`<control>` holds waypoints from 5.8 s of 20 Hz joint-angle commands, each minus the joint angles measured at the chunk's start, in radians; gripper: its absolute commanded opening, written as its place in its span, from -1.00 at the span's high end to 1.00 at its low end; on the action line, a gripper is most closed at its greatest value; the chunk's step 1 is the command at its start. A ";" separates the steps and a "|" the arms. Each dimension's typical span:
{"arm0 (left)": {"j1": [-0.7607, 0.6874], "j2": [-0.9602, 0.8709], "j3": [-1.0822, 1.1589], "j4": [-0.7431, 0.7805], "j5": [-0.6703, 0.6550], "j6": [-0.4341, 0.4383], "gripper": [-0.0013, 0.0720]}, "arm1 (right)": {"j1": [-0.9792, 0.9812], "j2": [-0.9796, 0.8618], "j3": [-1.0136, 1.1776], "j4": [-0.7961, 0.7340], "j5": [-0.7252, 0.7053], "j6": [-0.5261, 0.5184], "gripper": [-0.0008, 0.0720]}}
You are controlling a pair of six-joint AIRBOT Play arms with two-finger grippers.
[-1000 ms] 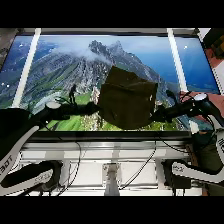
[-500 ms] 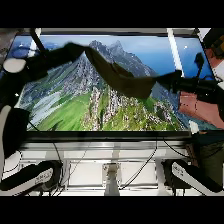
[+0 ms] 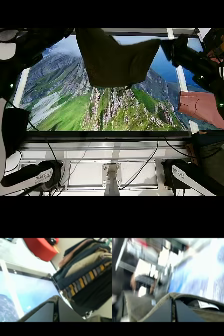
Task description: Fold the clothes and pants, and hang the long-sleeved shirts on hangers.
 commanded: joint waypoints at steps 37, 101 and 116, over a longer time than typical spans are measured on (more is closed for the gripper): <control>-0.148 -0.091 -0.173 0.829 -0.452 -0.408 0.95 | -0.020 0.029 -0.331 -0.595 0.264 0.333 0.90; -0.017 -0.314 0.159 0.628 -0.222 -0.412 -0.63 | -0.376 -0.503 0.160 -0.569 0.724 0.199 -0.50; 0.045 -0.226 0.159 0.147 -0.470 -0.111 -0.62 | -0.294 -0.780 0.299 -0.596 0.897 0.074 -0.91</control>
